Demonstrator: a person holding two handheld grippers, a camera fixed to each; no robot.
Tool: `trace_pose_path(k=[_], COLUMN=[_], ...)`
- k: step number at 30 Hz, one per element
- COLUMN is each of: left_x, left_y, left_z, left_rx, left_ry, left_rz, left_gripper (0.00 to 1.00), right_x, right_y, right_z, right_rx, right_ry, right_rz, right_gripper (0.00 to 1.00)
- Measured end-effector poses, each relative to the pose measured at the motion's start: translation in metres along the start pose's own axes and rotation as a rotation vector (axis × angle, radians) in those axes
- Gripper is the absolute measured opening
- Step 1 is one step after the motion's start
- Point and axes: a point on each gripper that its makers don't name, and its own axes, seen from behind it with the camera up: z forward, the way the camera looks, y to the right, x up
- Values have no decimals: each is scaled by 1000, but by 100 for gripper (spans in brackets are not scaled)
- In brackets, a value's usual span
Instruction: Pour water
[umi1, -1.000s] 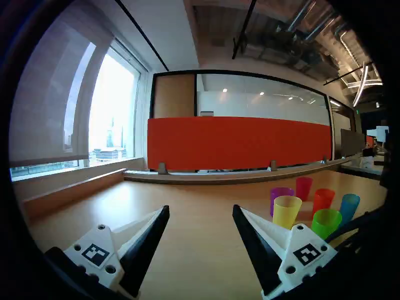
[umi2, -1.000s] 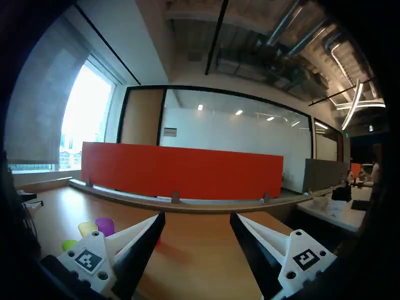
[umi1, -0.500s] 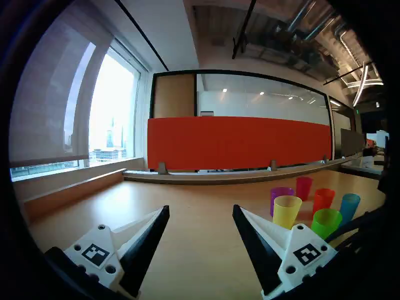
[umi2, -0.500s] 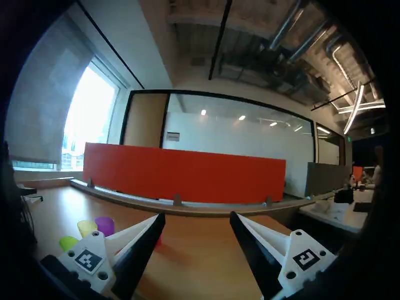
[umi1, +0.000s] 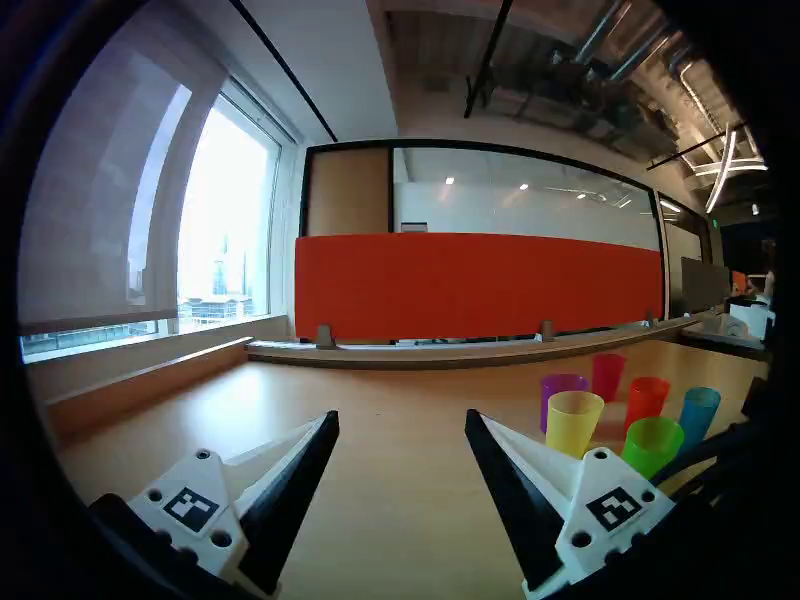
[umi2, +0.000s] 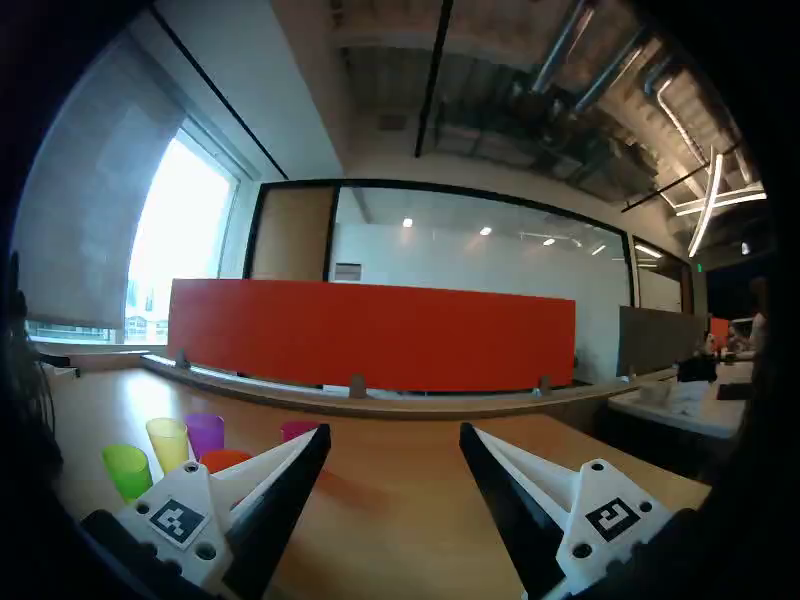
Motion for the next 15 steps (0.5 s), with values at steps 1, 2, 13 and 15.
trace_pose_path(k=[1, 2, 13, 15], left_x=[0, 0, 0, 0], left_y=[0, 0, 0, 0], left_z=[0, 0, 0, 0], left_rx=[0, 0, 0, 0], left_ry=[0, 0, 0, 0], left_rz=[0, 0, 0, 0], left_gripper=[94, 94, 94, 94], right_x=[-2, -4, -21, -25], right_y=[-1, -2, -3, -1], right_z=[0, 0, 6, 7], right_rx=[5, 10, 18, 12], right_ry=[0, 0, -9, -19], right_rz=[1, 2, 4, 14], right_gripper=[100, 100, 100, 100])
